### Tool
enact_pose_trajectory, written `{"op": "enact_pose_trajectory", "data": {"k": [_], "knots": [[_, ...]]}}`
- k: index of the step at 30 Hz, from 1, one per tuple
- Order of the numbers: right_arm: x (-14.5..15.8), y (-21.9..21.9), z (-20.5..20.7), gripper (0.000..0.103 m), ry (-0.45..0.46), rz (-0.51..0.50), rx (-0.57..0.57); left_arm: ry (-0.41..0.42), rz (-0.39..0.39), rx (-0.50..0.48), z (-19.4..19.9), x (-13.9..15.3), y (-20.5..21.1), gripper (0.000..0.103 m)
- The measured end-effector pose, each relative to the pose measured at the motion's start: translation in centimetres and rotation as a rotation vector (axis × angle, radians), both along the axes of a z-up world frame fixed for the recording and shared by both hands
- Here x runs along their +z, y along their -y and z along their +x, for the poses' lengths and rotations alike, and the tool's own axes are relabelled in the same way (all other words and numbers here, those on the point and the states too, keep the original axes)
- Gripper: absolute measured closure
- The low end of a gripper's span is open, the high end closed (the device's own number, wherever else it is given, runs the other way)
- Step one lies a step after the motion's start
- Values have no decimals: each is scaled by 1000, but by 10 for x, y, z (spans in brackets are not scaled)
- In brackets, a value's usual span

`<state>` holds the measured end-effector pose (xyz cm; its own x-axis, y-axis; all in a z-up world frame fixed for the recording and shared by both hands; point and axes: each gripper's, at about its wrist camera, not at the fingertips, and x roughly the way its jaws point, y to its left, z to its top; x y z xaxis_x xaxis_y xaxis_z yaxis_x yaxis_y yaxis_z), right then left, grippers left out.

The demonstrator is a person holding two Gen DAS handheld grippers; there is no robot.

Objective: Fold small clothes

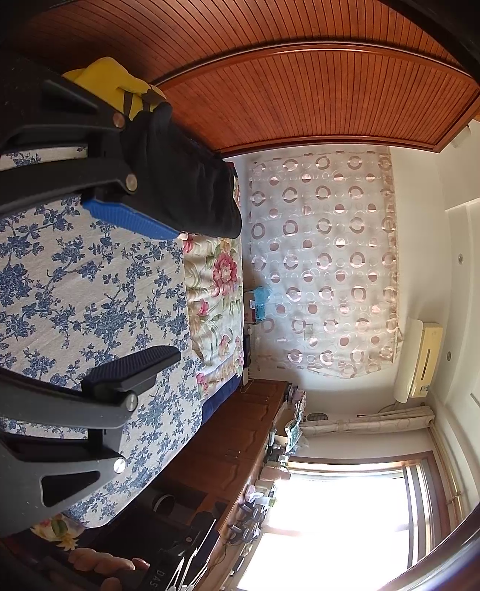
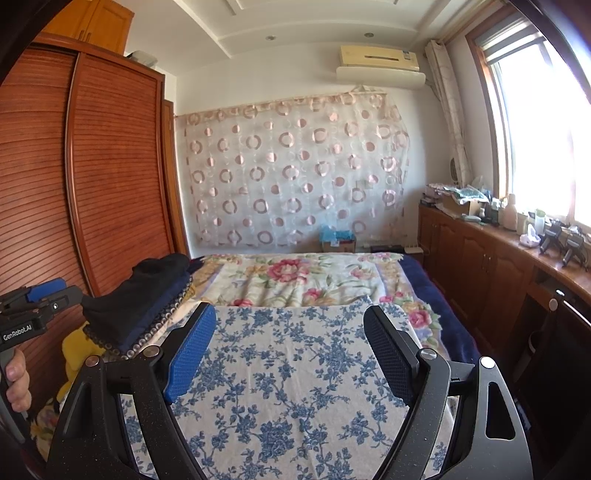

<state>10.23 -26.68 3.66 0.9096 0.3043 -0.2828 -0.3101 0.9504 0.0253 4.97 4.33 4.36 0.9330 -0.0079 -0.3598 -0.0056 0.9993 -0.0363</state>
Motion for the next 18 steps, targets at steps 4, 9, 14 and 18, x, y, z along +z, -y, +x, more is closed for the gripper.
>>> {"op": "enact_pose_trajectory", "data": {"k": [4,9,14,18], "knots": [[0,0,0,19,0,3,1,3,1,0,1,3,2,43],[0,0,0,19,0,2,1,3,2,-1,0,3,2,43],[0,1,0,19,0,1,2,3,2,-1,0,3,2,43],[0,1,0,19,0,2,2,3,2,0,0,3,2,43]]}}
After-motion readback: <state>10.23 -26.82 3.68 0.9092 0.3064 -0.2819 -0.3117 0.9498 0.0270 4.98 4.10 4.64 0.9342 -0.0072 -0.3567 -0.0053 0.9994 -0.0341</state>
